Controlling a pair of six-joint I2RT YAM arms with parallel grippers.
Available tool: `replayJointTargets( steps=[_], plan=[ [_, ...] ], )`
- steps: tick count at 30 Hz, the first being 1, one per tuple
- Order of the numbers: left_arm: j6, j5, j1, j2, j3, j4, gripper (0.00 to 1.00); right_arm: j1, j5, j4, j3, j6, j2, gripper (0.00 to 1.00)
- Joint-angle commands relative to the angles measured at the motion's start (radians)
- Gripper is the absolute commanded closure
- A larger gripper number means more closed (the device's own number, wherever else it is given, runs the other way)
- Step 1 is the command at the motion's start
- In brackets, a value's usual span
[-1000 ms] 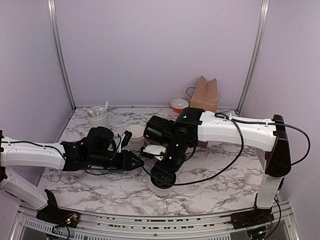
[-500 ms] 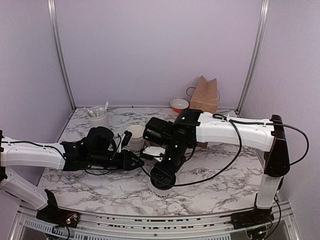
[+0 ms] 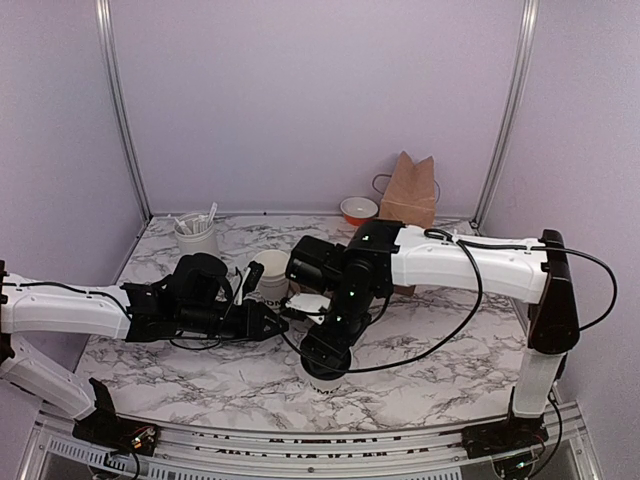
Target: Pack the takeout coffee
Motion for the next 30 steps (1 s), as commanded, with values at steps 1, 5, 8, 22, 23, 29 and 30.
replayJointTargets(
  steps=[1,5,8,22,23,29,30],
  plan=[
    [0.004,0.005,-0.005,0.003,-0.003,0.022,0.66,0.006,0.043,-0.036,0.068,0.011,0.016,0.18],
    [0.004,0.006,-0.005,0.007,0.003,0.022,0.66,0.005,0.060,-0.048,0.070,0.014,0.012,0.18],
    [0.005,0.007,-0.005,0.008,0.003,0.022,0.66,0.005,0.059,-0.049,0.067,0.012,0.011,0.18],
    [0.003,0.002,-0.005,0.005,-0.006,0.022,0.66,0.002,0.048,-0.005,-0.001,0.001,0.011,0.18],
    [0.003,0.002,-0.005,0.005,-0.006,0.022,0.66,0.000,0.049,-0.004,-0.003,0.002,0.011,0.17],
    [0.004,0.003,-0.006,0.000,-0.008,0.022,0.66,-0.004,0.050,-0.008,0.010,0.009,0.011,0.16],
    [0.004,0.002,-0.005,0.000,-0.007,0.022,0.66,-0.003,0.050,-0.012,0.015,0.011,0.013,0.16]
  ],
)
